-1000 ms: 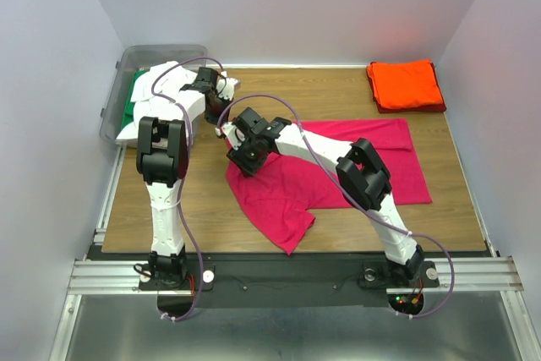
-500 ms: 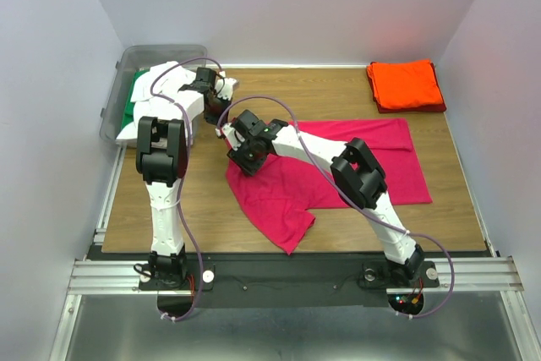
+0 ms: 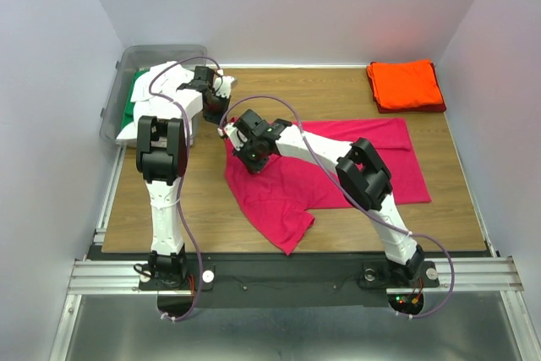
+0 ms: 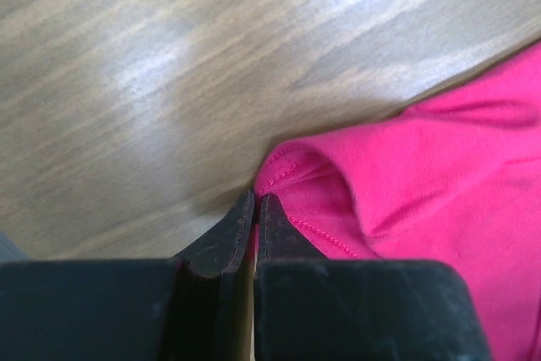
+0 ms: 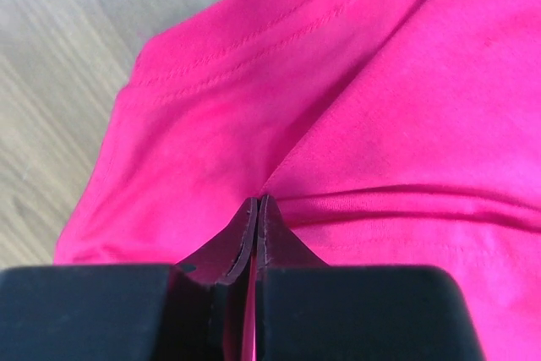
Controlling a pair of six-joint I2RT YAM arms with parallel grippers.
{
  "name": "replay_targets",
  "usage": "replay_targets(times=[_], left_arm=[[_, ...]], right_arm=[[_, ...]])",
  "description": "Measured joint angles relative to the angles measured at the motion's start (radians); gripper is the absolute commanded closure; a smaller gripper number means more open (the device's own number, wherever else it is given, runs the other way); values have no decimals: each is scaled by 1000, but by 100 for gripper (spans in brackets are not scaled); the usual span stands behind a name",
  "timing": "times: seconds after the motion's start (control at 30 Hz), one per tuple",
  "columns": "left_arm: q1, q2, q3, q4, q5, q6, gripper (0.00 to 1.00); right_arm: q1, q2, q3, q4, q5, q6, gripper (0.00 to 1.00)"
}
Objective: Fold and stack the t-shirts
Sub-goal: Fold the tshirt
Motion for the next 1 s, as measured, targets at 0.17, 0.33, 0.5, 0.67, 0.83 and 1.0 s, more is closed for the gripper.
replay_targets(times=[0.17,0.33,0.5,0.67,0.83,1.0], left_arm=[[2,6,11,0,-1,-2,100],[2,9,14,0,-1,-2,100],[3,11,19,-1,-2,-2,100],[6,16,27,-3,-3,-2,100],[8,19,32,-4,-3,-3,100],[8,20,39,-11,-5,-2,86]], right_arm=[[0,-52,-39,-2,-19,0,99],[0,-108,-89,-2,-43,0,99],[0,-135,-138,0,-70,1,99],[0,-140,-179,-1,-95,1,99],[0,-140,-186,0,-111,1,89],[0,-140,-174,-4,-121,14,55]])
